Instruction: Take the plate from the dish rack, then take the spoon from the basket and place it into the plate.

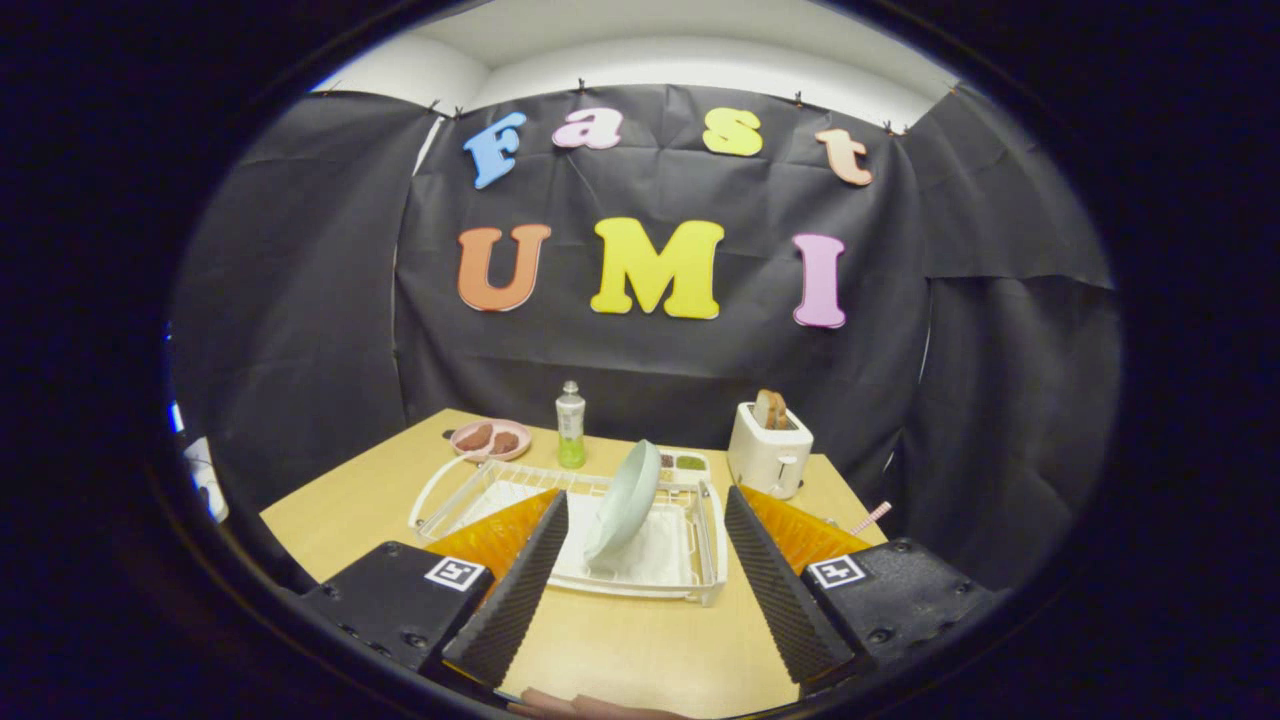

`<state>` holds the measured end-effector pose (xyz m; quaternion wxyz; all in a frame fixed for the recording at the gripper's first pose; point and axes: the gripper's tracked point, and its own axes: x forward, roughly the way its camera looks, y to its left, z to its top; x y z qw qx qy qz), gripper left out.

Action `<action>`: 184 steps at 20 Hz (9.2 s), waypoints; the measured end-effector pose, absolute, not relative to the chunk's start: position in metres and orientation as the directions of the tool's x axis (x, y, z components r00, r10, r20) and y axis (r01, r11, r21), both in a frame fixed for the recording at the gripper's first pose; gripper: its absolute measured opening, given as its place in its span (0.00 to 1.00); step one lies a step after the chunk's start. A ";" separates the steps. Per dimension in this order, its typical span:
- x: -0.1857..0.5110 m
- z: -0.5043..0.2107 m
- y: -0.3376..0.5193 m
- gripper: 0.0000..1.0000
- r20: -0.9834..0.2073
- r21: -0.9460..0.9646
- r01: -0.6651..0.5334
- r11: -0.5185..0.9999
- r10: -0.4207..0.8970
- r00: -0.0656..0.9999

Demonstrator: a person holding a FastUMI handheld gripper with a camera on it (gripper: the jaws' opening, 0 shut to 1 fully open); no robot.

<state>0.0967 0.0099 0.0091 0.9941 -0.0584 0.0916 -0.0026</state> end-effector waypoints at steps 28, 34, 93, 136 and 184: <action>0.313 -0.030 0.022 0.26 -0.763 -0.424 0.074 0.903 -0.400 0.508; 0.309 -0.020 0.038 0.14 -0.624 -0.576 0.158 0.802 -0.557 0.549; 0.106 -0.209 -0.108 0.99 -0.293 0.123 0.038 0.992 0.000 0.956; 0.240 -0.058 -0.251 0.18 0.020 0.122 0.146 0.982 -0.150 0.988; 0.028 -0.095 -0.042 1.00 -0.023 0.009 0.048 0.999 -0.048 0.999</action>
